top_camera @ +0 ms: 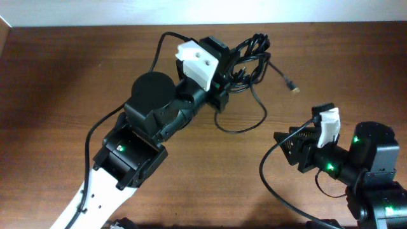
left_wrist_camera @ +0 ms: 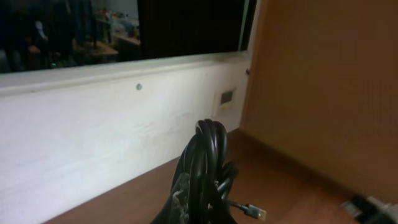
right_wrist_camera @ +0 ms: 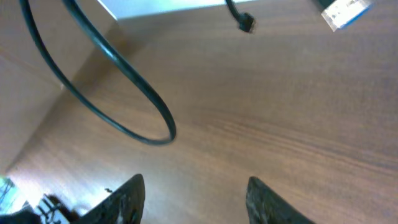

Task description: Untangle cables

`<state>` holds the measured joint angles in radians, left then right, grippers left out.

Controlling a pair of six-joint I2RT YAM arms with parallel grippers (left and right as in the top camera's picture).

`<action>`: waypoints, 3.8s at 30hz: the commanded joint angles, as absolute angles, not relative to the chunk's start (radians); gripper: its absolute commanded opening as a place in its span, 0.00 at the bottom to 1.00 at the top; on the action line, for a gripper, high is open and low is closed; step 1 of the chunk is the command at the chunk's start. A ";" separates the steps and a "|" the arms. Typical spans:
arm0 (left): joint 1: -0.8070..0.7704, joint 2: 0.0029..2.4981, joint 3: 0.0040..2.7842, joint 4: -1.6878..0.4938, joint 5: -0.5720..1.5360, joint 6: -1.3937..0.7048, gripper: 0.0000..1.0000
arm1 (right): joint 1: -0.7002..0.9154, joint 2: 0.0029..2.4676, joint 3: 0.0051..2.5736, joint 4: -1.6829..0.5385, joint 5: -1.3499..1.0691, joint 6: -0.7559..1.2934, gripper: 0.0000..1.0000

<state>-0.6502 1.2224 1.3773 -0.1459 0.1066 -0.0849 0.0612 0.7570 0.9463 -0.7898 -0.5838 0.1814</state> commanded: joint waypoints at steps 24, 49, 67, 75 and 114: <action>-0.797 1.313 1.395 0.061 0.175 -0.575 0.00 | 0.059 0.966 0.947 -0.336 -1.154 0.237 0.04; -0.363 1.314 1.395 0.010 1.274 -0.335 0.00 | 0.057 0.643 0.948 -0.385 -0.628 0.187 0.64; -0.368 1.314 1.395 0.072 1.302 -0.297 0.00 | 0.059 0.643 0.947 -0.384 -0.980 -0.079 0.64; -0.501 1.314 1.395 0.077 1.304 -0.296 0.00 | 0.059 0.654 0.947 -0.353 -0.913 -0.069 0.51; -0.570 1.314 1.395 -0.222 0.955 0.069 0.24 | 0.059 0.654 0.947 -0.389 -0.857 0.082 0.04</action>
